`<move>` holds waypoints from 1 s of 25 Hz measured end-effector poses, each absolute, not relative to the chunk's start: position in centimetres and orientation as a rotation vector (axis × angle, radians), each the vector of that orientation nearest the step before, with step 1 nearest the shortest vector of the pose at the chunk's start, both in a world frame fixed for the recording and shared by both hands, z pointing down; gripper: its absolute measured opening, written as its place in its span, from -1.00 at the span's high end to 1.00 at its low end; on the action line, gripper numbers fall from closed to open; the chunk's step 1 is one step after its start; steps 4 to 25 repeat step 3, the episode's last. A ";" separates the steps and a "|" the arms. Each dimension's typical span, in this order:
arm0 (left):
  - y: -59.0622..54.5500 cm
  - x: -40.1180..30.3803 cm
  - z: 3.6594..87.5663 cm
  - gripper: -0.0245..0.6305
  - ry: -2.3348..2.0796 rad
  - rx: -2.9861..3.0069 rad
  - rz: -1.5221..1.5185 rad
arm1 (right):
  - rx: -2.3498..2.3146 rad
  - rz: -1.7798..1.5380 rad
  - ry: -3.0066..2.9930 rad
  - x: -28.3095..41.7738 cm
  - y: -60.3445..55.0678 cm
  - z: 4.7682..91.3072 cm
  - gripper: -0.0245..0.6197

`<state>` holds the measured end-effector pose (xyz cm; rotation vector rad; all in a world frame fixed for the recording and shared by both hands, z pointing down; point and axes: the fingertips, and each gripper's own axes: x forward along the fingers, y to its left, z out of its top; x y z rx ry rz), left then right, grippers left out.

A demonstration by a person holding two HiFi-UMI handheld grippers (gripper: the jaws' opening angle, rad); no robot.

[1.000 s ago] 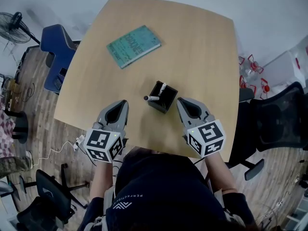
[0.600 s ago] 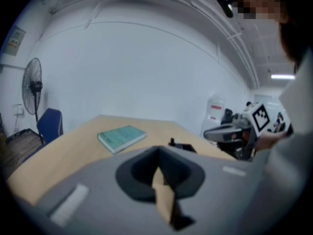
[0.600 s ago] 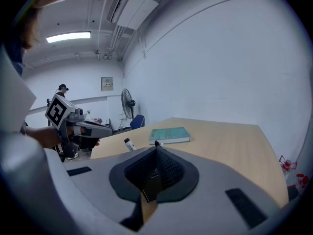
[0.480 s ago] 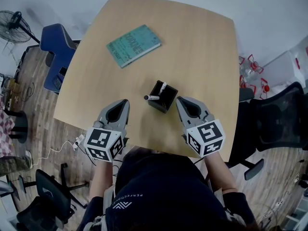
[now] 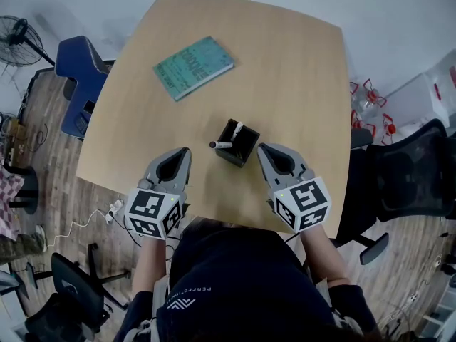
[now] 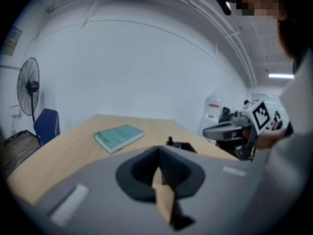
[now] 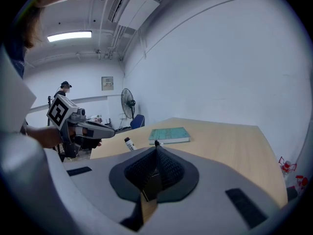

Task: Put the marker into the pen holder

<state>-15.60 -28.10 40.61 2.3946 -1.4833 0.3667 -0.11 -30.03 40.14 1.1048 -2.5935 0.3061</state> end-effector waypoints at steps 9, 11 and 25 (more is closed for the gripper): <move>-28.1 -15.4 40.8 0.90 -1.483 2.392 0.368 | 1.105 0.310 -2.592 0.1 -30.0 40.3 0.92; -28.1 -15.4 40.8 0.90 -1.483 2.392 0.368 | 1.105 0.310 -2.592 0.1 -30.0 40.3 0.92; -28.1 -15.4 40.8 0.90 -1.483 2.392 0.368 | 1.105 0.310 -2.592 0.1 -30.0 40.3 0.92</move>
